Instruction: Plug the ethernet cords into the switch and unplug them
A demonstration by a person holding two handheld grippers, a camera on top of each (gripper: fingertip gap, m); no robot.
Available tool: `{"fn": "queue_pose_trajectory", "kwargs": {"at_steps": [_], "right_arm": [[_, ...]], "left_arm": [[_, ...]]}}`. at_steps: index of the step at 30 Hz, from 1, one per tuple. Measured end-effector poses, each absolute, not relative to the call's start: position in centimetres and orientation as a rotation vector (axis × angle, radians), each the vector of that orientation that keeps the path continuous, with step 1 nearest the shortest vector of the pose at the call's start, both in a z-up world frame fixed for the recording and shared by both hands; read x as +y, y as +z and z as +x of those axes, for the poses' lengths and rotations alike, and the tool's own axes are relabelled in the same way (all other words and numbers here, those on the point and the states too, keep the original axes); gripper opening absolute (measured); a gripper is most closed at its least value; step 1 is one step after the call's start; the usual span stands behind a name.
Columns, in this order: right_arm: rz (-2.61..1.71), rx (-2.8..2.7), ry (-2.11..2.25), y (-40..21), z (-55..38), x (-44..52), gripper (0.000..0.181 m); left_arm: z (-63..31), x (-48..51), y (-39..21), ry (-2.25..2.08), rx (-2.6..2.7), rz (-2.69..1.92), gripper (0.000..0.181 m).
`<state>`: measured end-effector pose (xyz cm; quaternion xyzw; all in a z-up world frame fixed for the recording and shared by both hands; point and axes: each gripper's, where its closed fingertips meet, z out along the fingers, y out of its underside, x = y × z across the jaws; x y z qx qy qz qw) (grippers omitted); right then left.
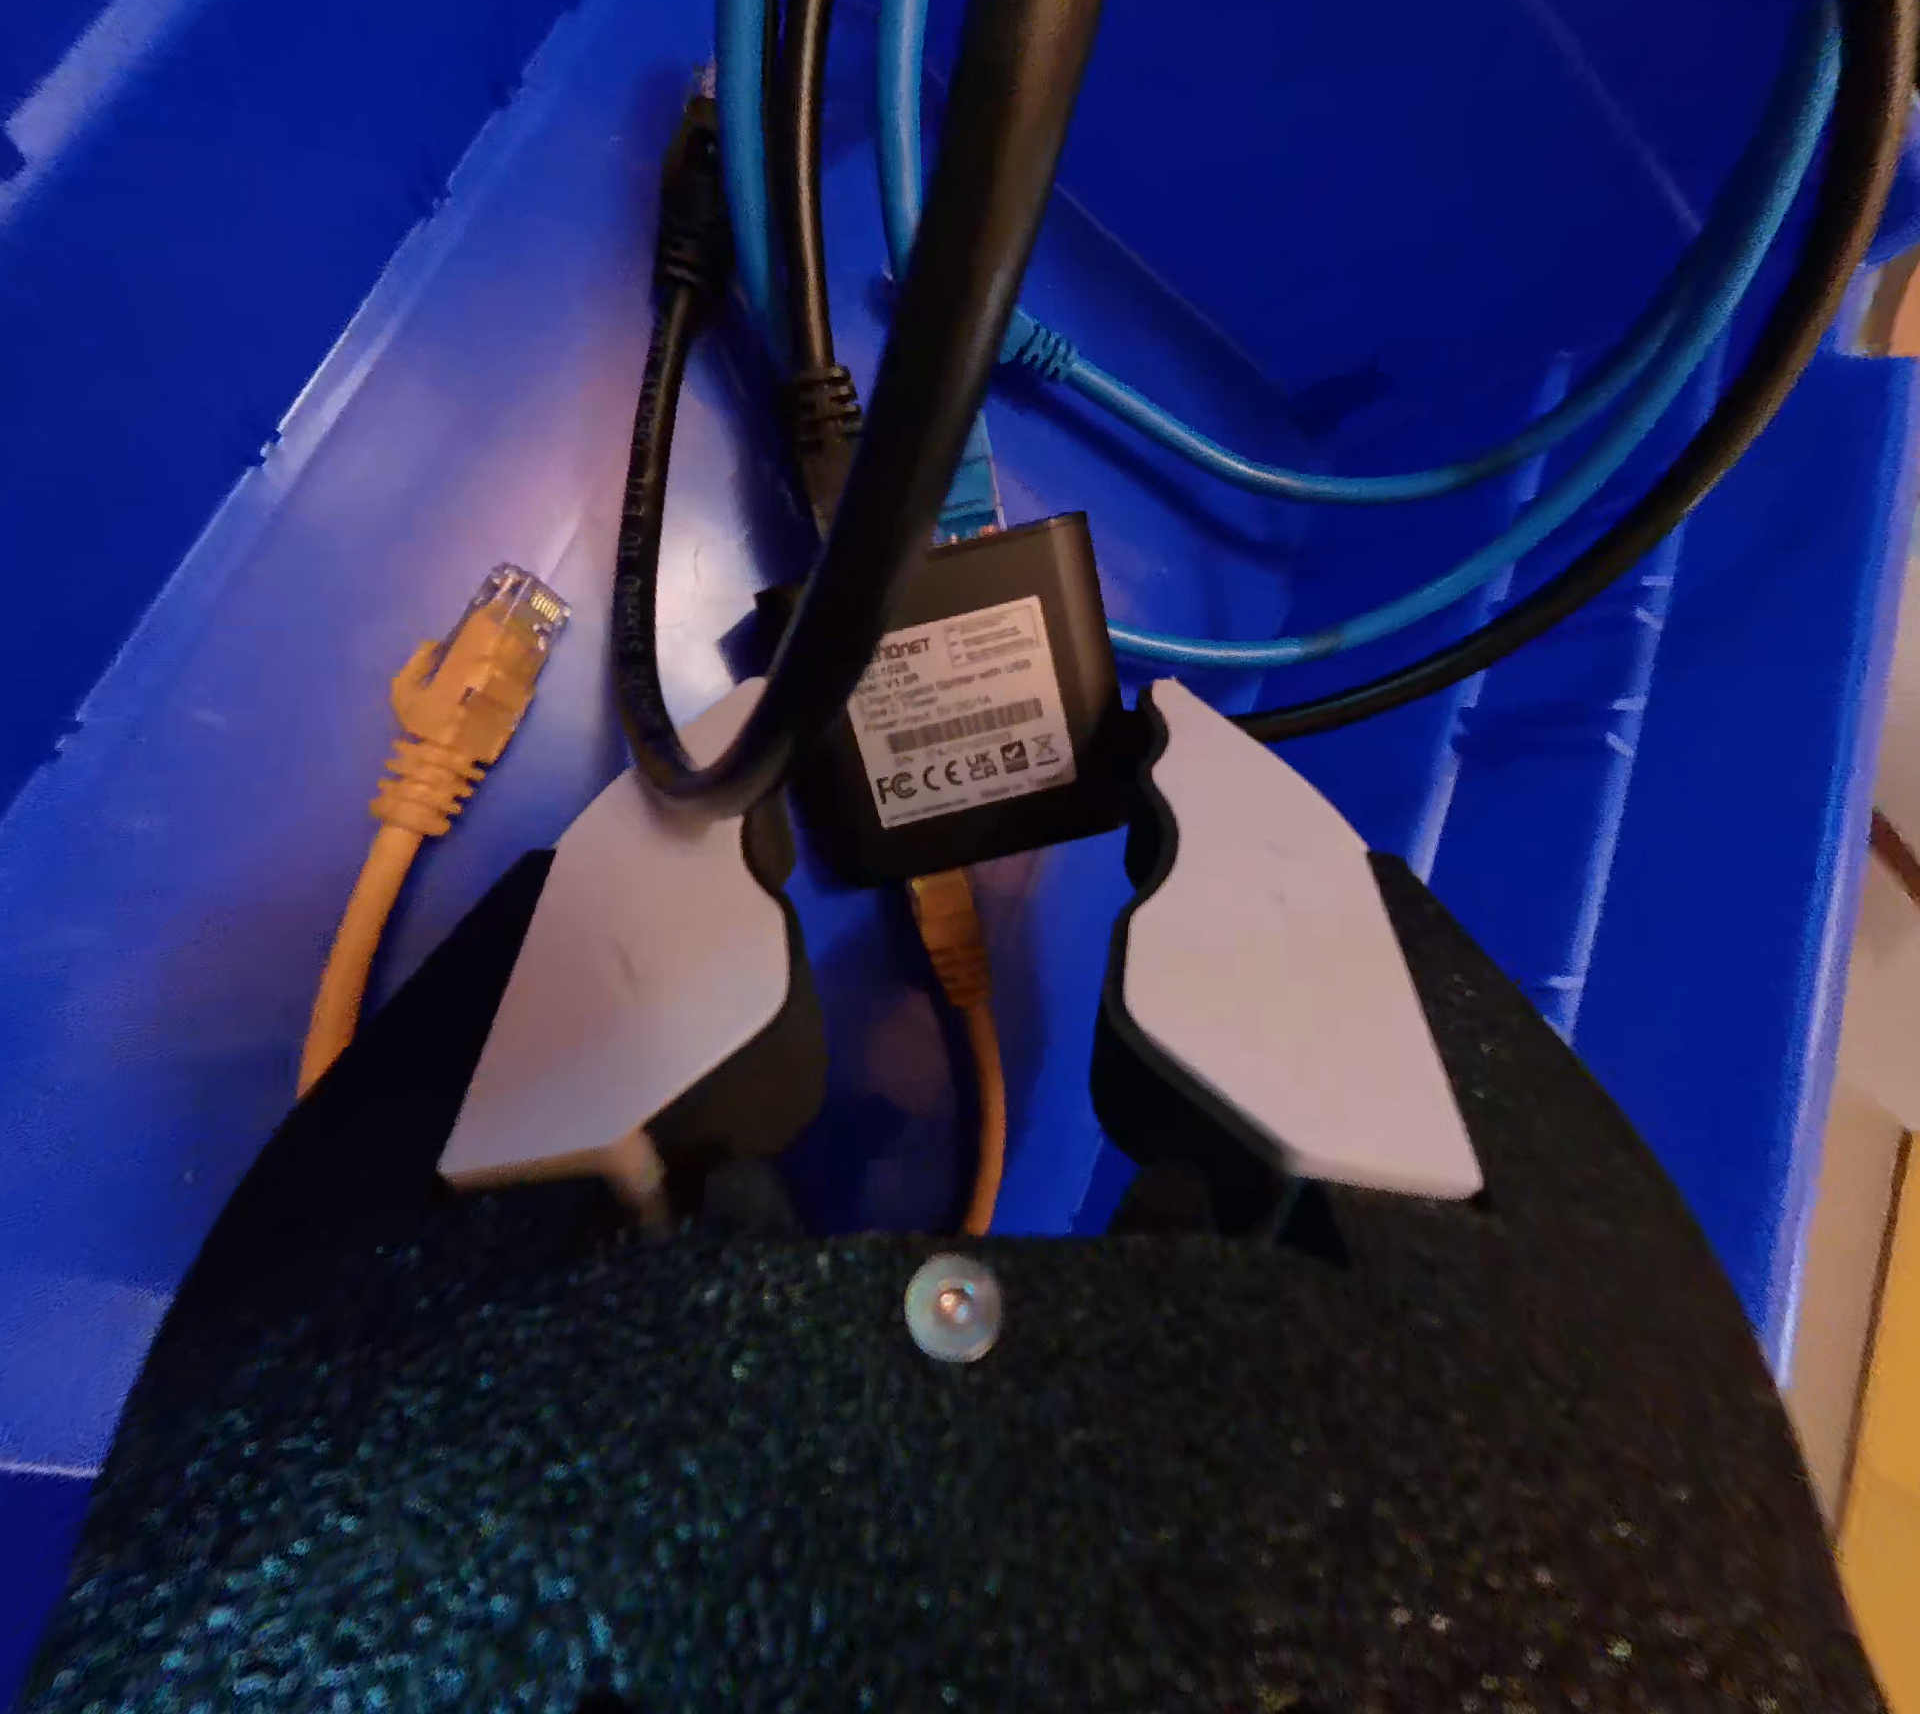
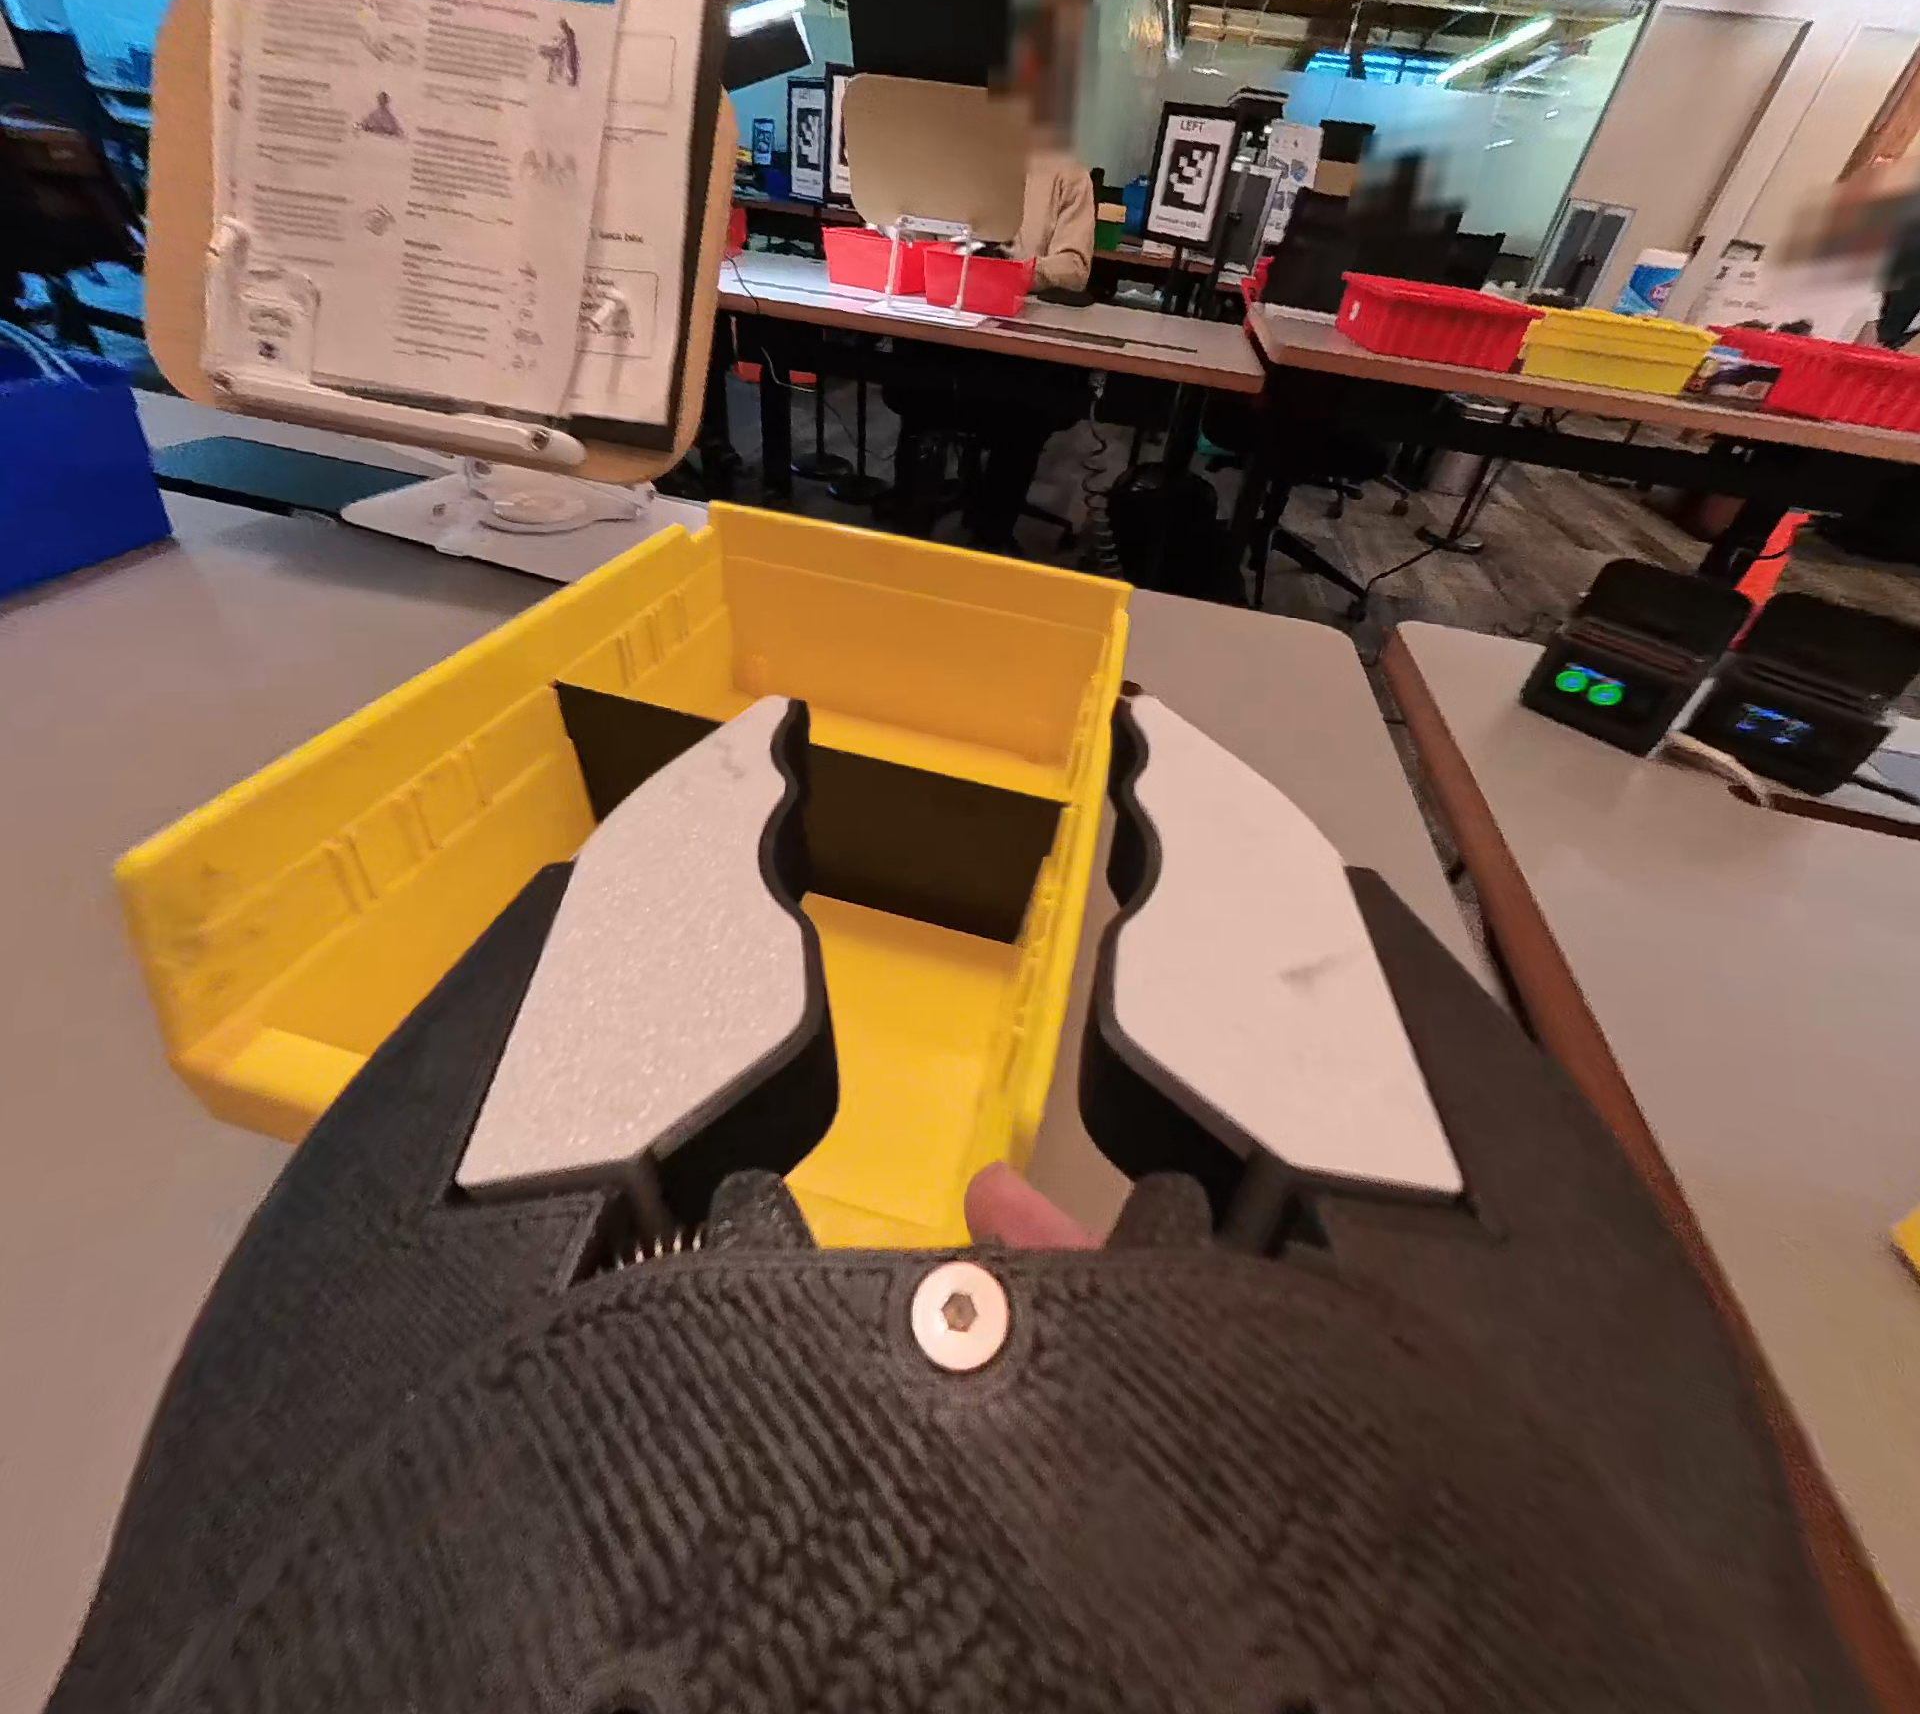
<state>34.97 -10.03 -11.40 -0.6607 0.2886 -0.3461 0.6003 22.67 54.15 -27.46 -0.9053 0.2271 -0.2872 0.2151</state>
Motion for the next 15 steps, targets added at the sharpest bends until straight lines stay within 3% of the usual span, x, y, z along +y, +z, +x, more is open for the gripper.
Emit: {"fn": "queue_pose_trajectory", "kwargs": {"at_steps": [7,15], "right_arm": [[-1.432,0.684,-0.743,-9.9,34.3,-9.7,0.050],[-1.442,0.612,-0.749,-8.6,32.9,-7.6,0.050]], "left_arm": [[23.1,53.5,-26.1,-0.867,0.860,-2.389,0.059],[21.9,53.3,-16.1,-0.786,1.133,-1.963,0.059]]}}
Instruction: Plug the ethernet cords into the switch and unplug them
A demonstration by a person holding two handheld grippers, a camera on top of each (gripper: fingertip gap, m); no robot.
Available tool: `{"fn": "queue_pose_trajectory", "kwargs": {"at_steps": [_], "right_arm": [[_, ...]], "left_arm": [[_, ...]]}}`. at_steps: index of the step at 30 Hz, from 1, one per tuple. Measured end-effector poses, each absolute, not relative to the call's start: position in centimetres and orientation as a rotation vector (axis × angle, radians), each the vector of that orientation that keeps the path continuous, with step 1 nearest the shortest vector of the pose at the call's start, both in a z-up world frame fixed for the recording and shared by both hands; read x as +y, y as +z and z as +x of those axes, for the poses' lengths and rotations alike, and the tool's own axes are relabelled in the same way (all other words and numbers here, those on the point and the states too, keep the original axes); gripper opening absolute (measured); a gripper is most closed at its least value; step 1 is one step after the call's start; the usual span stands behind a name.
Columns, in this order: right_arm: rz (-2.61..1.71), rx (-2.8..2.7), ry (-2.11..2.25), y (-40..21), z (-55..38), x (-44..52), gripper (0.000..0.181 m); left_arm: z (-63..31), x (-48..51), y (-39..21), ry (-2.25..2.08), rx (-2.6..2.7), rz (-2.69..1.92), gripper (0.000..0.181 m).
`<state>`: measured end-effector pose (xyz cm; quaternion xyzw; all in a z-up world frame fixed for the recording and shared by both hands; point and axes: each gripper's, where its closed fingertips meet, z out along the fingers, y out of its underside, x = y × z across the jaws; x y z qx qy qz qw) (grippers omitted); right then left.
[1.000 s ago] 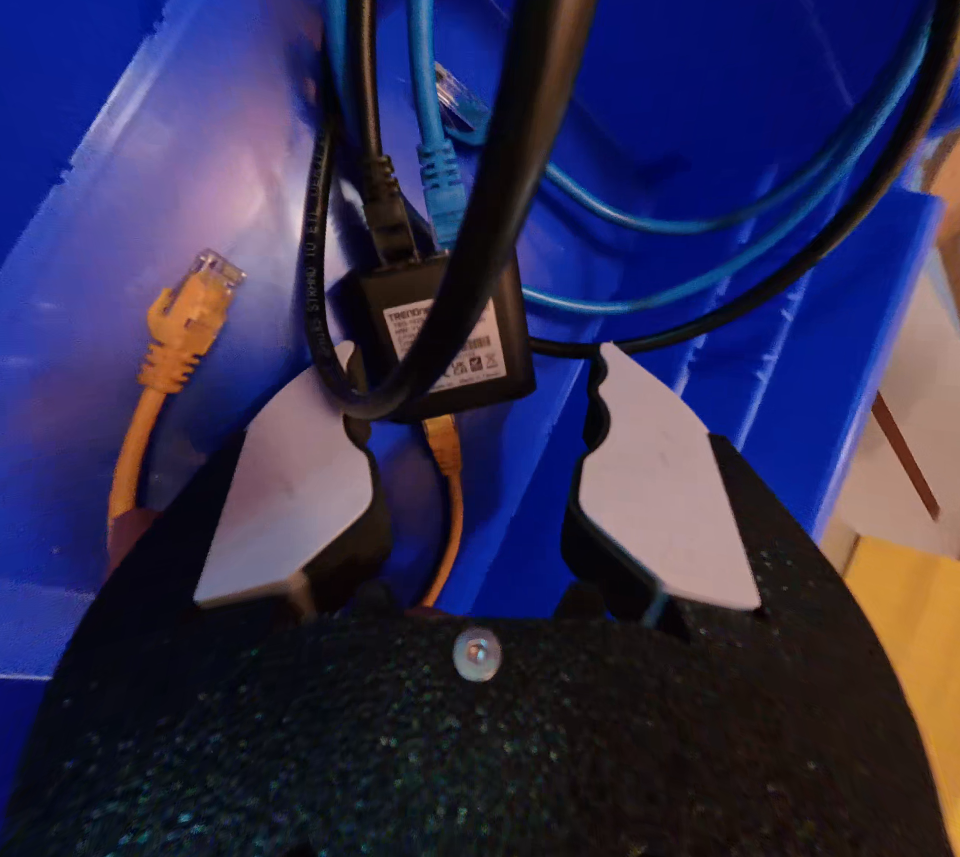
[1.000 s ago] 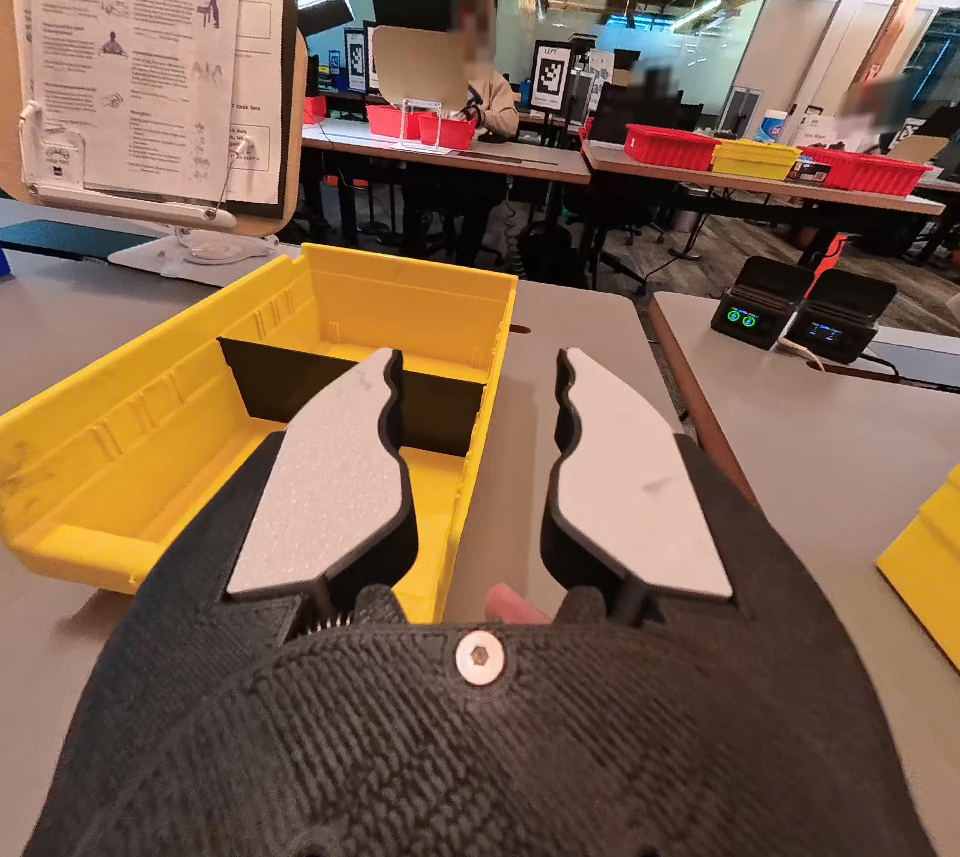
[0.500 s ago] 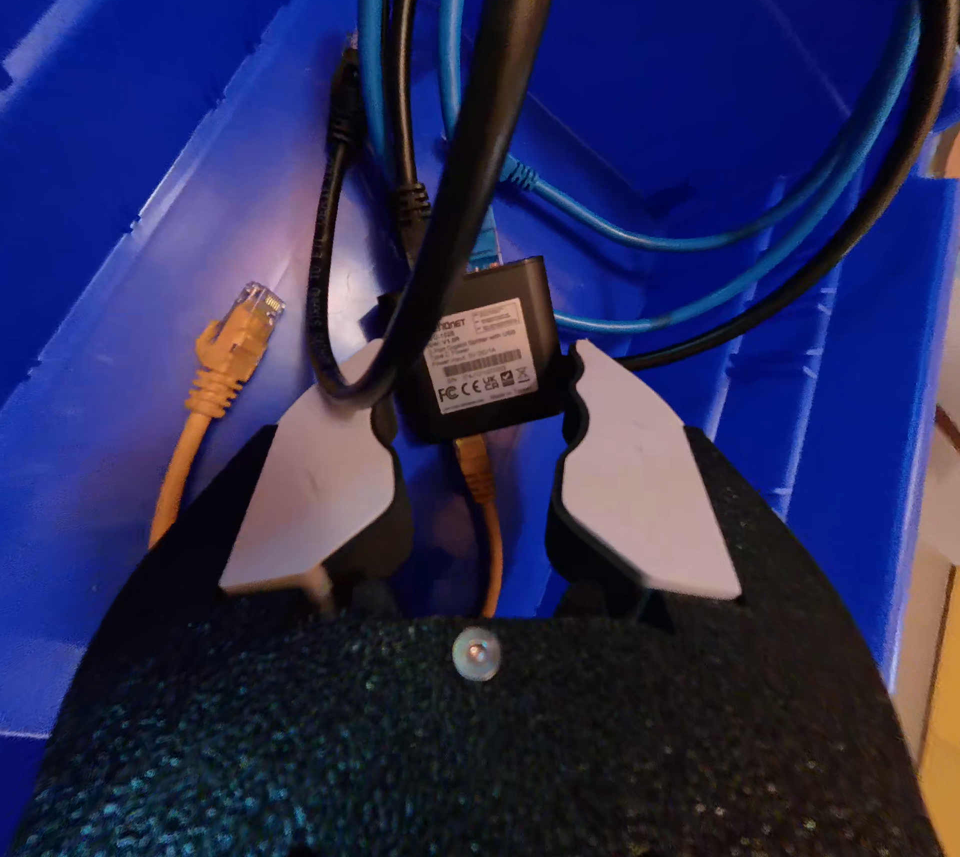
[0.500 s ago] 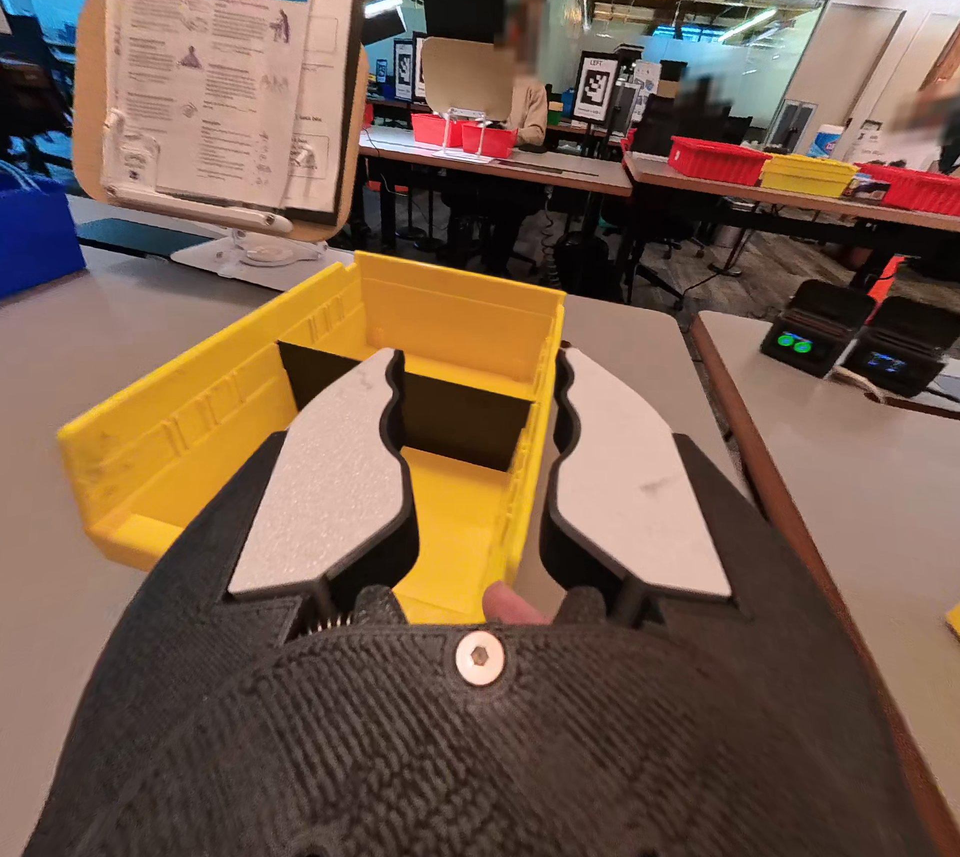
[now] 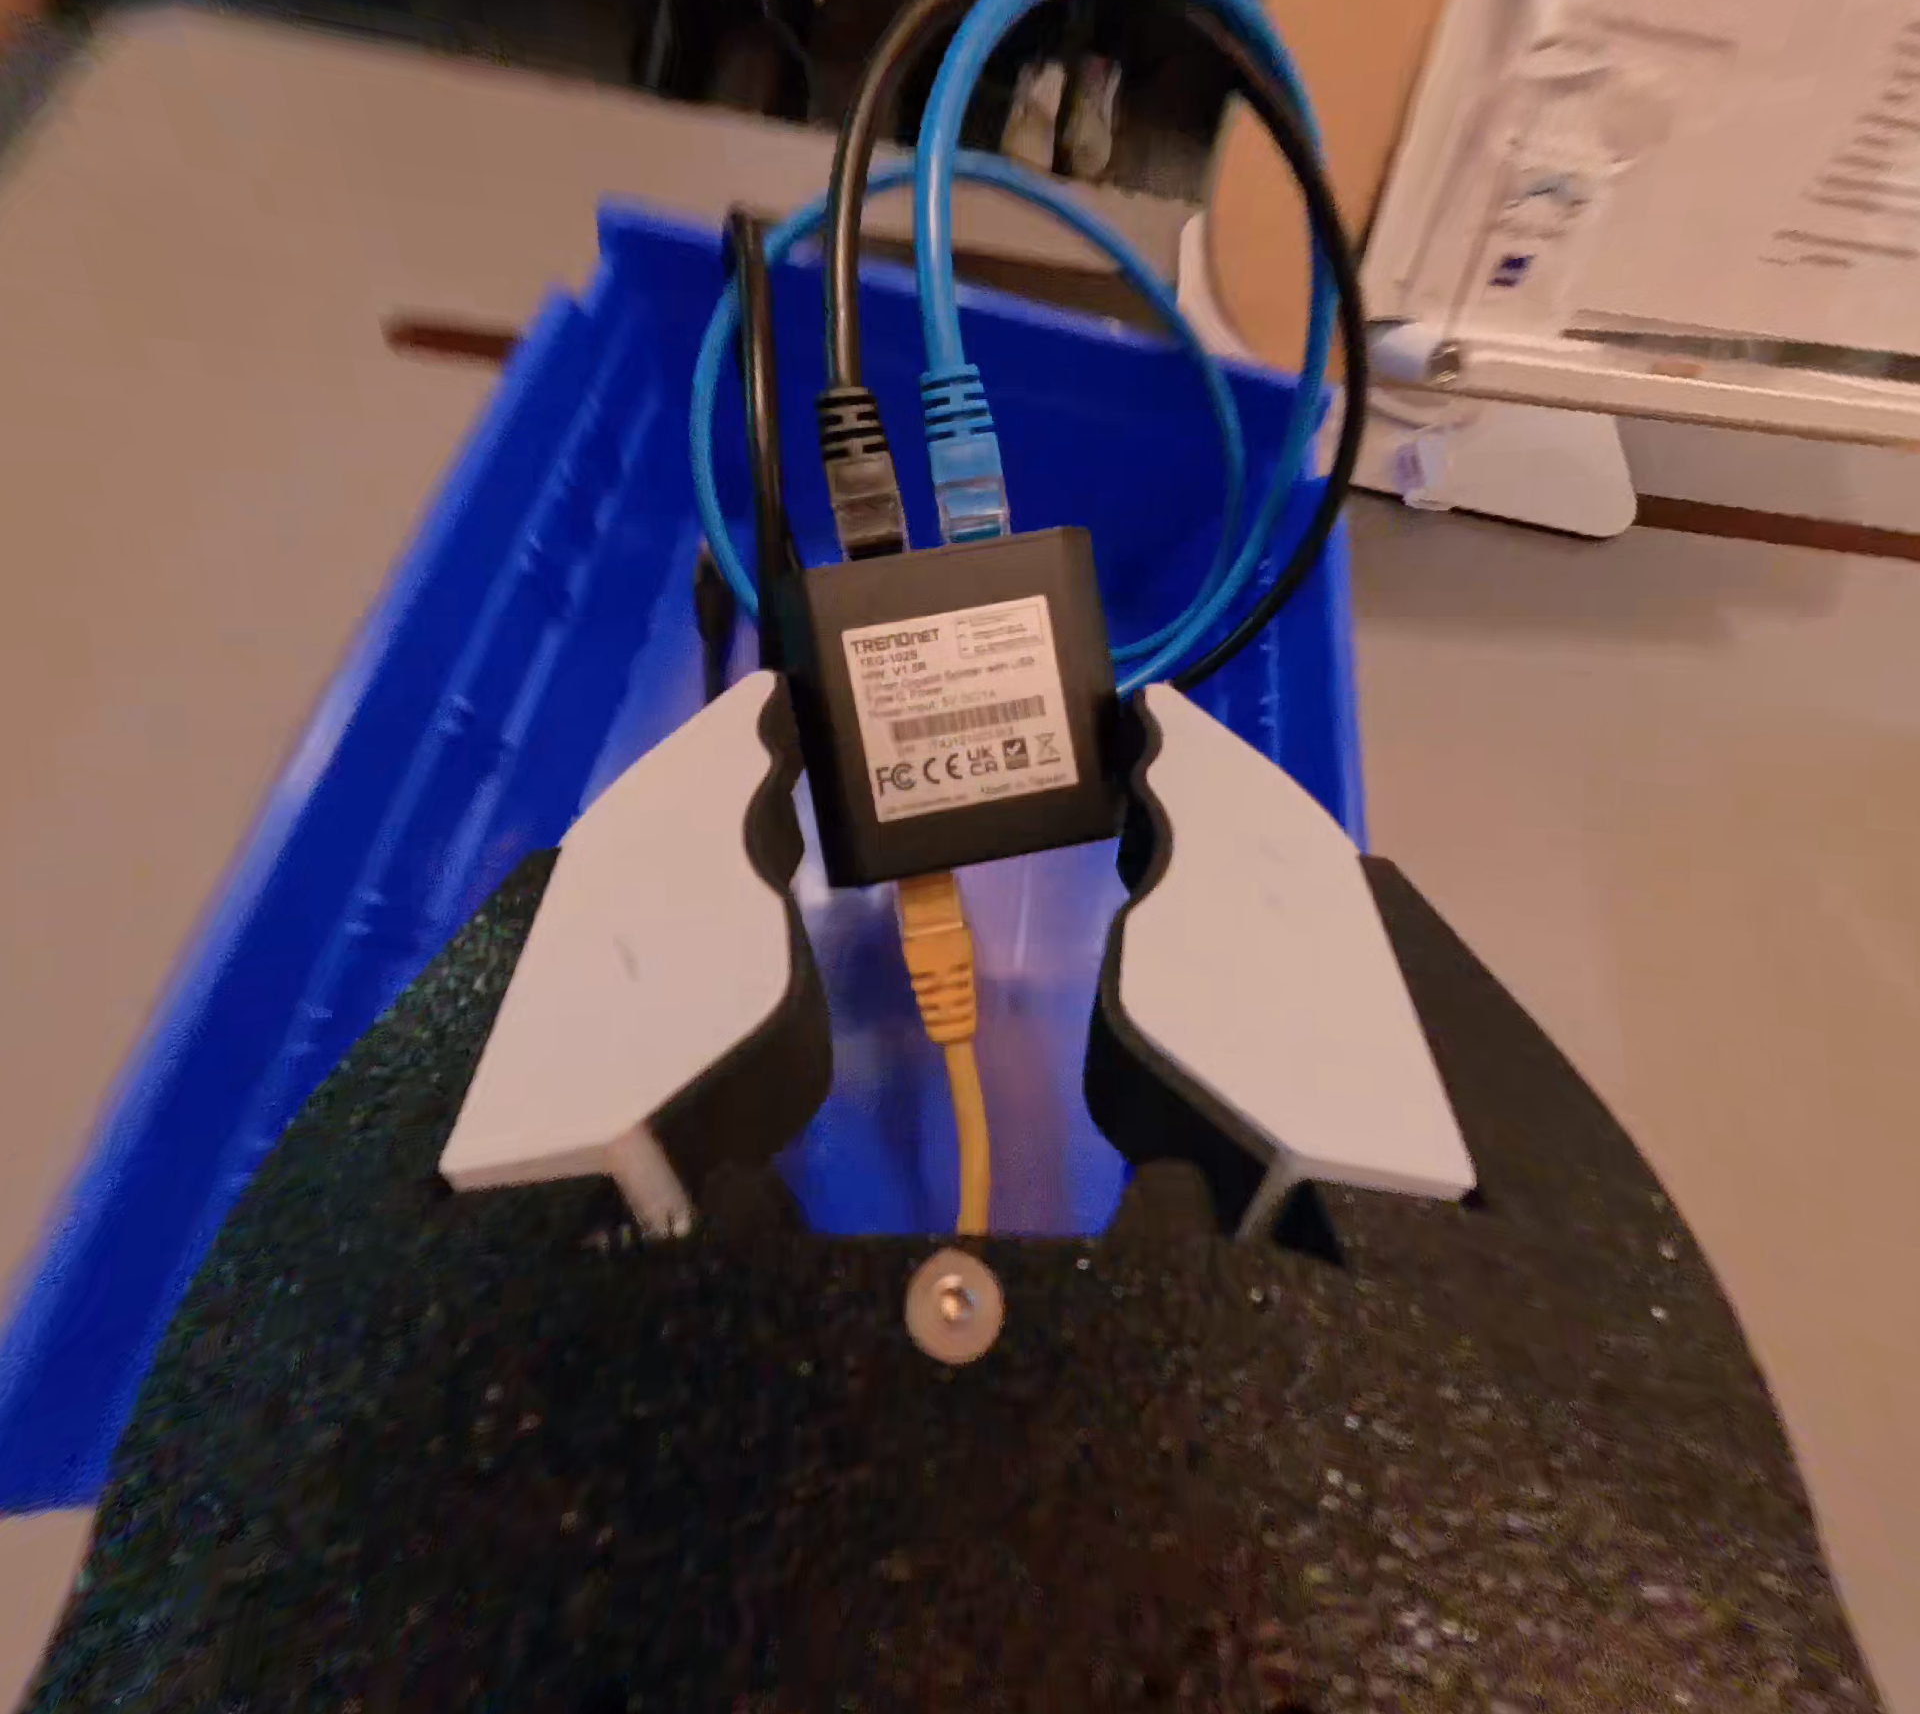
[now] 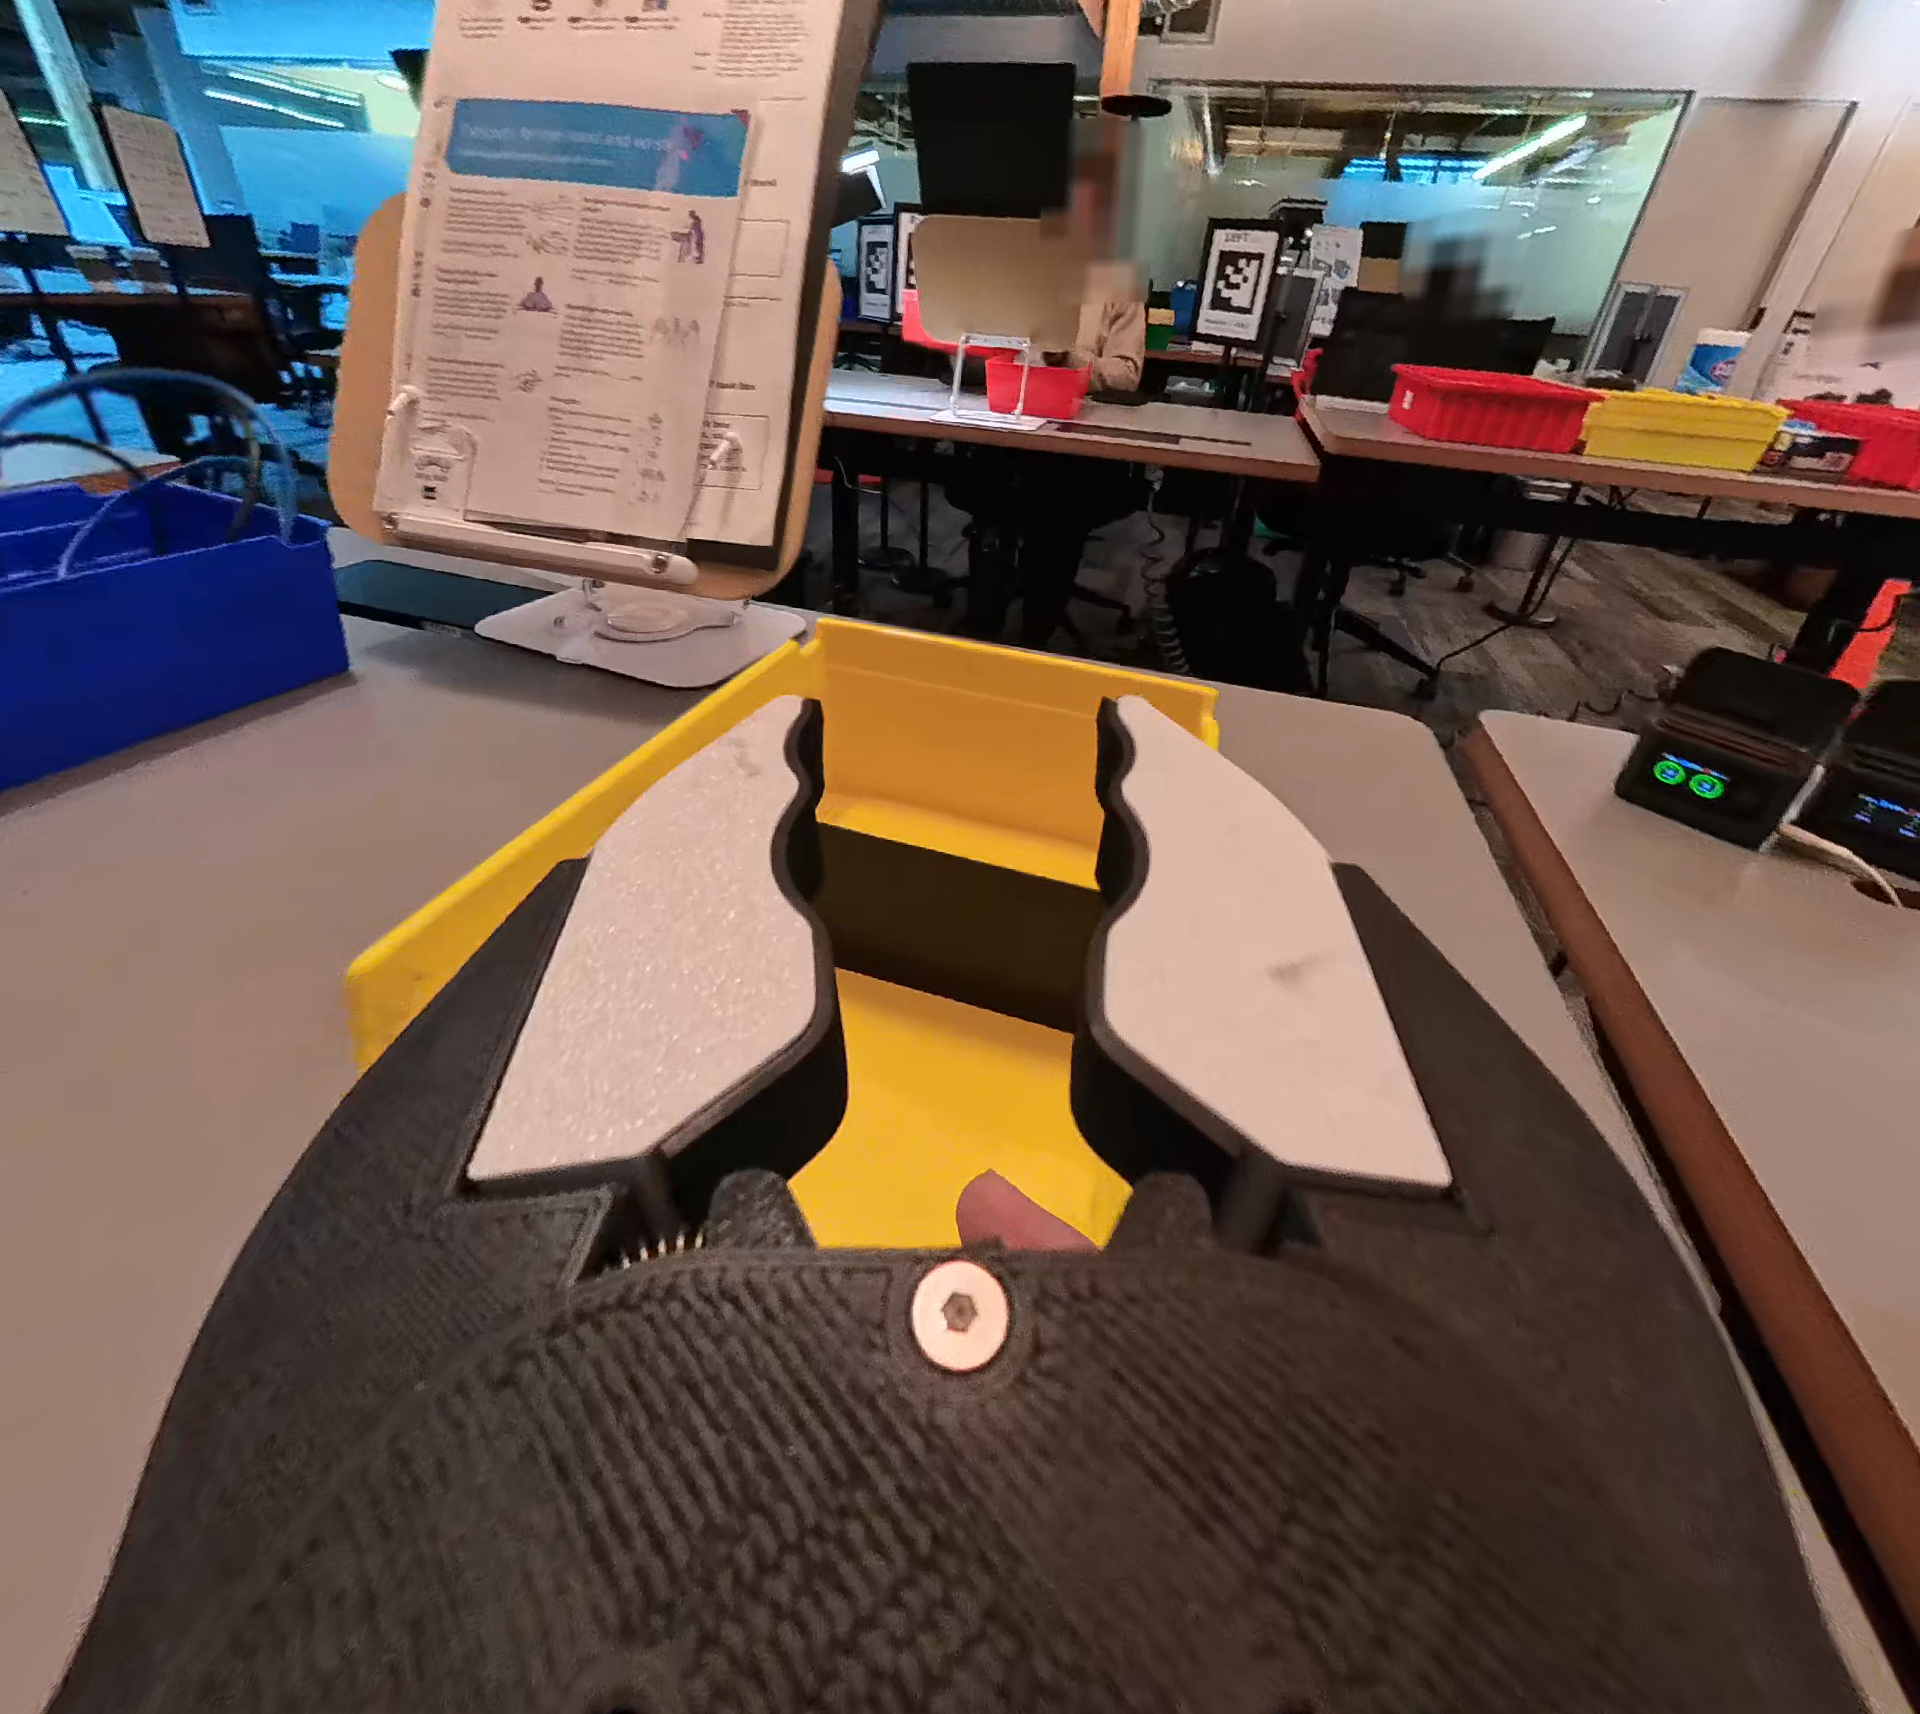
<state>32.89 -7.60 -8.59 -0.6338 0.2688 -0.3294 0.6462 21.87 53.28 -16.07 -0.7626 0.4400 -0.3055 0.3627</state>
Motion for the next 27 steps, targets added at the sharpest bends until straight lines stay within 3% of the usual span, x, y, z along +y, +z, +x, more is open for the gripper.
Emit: {"fn": "queue_pose_trajectory", "kwargs": {"at_steps": [10,15,19,27], "right_arm": [[-1.460,0.334,-0.620,-6.0,26.7,0.8,0.053],[-1.401,0.224,-0.401,-4.1,21.5,5.0,0.051],[-1.365,0.153,-0.213,-2.3,16.0,8.5,0.049],[-1.300,0.235,0.232,-3.0,8.9,13.7,0.045]], "left_arm": [[15.6,48.8,2.9,-0.756,1.125,-1.347,0.058],[12.7,41.3,9.5,-0.867,1.208,-1.090,0.058],[11.5,34.2,8.9,-0.890,1.358,-0.945,0.058],[10.5,24.7,-3.0,-0.774,1.542,-0.781,0.057]]}}
